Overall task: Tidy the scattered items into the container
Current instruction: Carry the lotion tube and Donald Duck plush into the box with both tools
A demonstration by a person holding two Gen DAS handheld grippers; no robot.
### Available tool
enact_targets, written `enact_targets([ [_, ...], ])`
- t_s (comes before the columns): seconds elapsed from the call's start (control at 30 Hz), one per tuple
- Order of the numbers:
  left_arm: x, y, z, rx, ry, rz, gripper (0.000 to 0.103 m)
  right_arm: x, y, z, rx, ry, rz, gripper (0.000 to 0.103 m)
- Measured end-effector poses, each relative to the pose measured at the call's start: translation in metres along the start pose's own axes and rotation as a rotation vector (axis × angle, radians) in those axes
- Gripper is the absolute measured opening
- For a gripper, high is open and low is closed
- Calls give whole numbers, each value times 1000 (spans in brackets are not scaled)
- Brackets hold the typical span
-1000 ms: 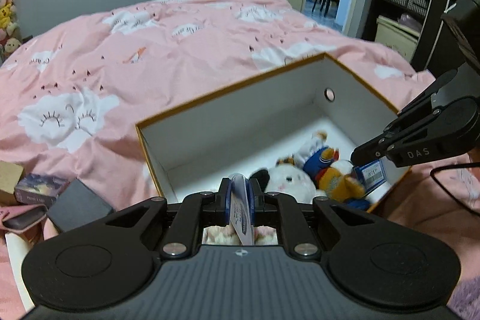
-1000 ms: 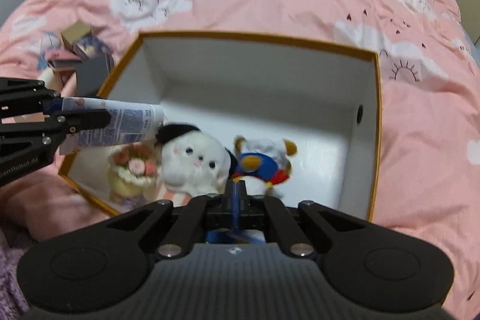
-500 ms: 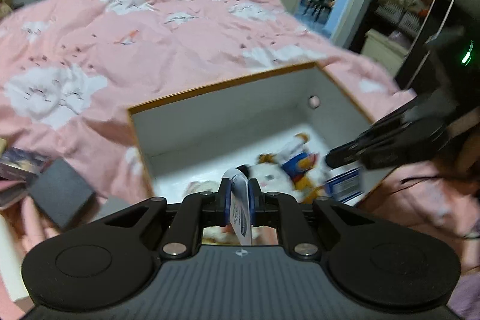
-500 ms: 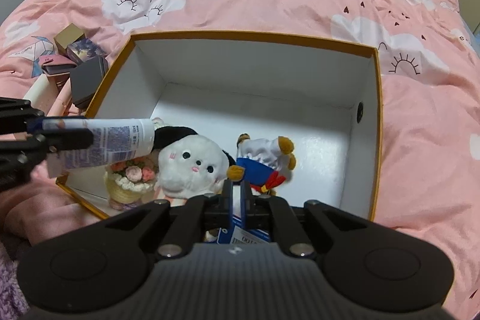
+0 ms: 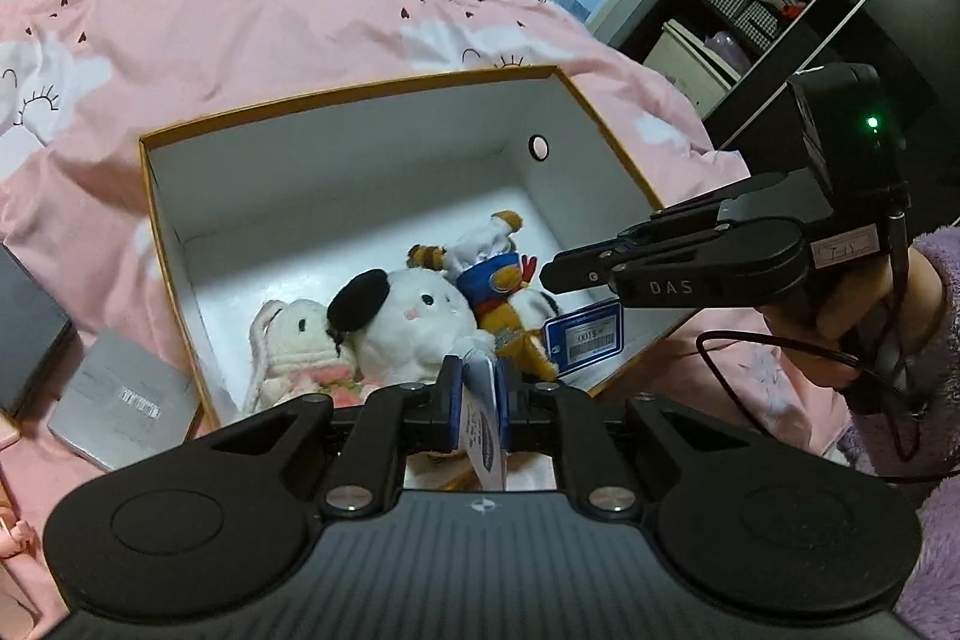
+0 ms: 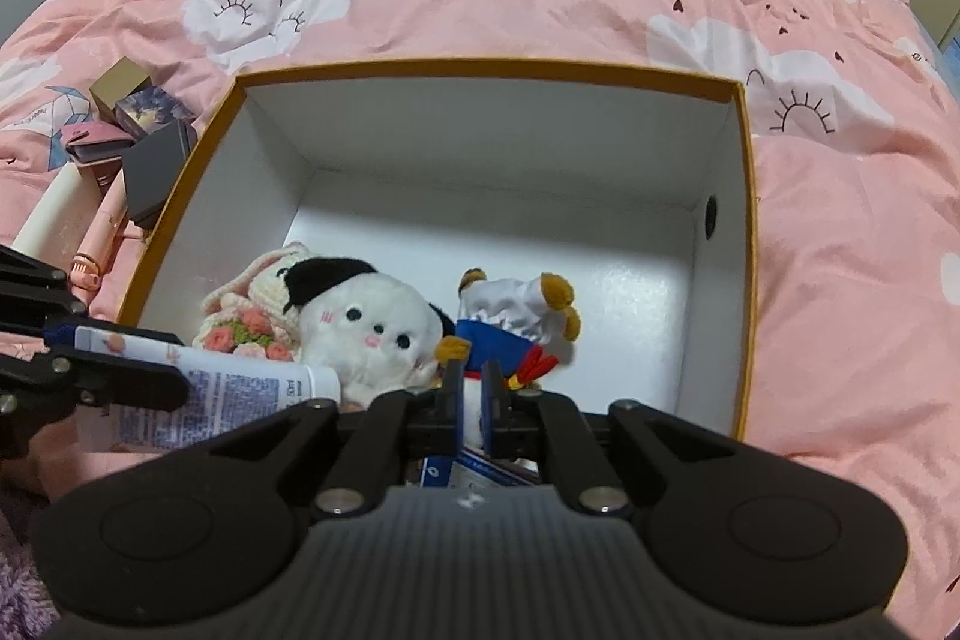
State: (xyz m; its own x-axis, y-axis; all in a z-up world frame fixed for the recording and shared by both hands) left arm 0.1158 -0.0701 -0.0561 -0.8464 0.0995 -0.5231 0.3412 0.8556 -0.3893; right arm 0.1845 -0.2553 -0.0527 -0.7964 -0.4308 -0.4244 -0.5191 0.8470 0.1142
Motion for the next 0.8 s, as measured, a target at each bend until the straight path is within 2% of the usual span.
enact_targets([
  [0.03,0,1,0,-12,5,-3,14,1,-1,1,3,4,5,18],
  [0.1,0,1,0,-62,11,15,18,1,-4,4,13,11,19,33],
  [0.4,3,-1,4,-250,52,144,40,4,-13,18,-9,50,67,34],
  [0.53,5,3,4,-313,62,158,41,5,-12,19,-9,49,68,34],
  [0.7,3,8,-3,-302,53,146,41,5,-11,20,-9,50,68,33],
  [0.8,4,8,-3,-295,57,152,35,5,-11,22,-17,55,70,29],
])
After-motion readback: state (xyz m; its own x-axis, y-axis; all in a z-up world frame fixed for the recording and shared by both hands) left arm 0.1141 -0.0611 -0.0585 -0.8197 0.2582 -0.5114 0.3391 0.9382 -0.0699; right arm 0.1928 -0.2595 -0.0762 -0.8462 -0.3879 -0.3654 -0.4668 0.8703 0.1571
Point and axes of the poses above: each gripper's, at about its wrist camera, not at the fingertips, and z roughly the way its jaws point, y to its left, x to its underside, the point moved 3 cm from there along z, roughly the way its jaws point, and after that the axes turned 5 degrees about -x, right-handed, at the moved point
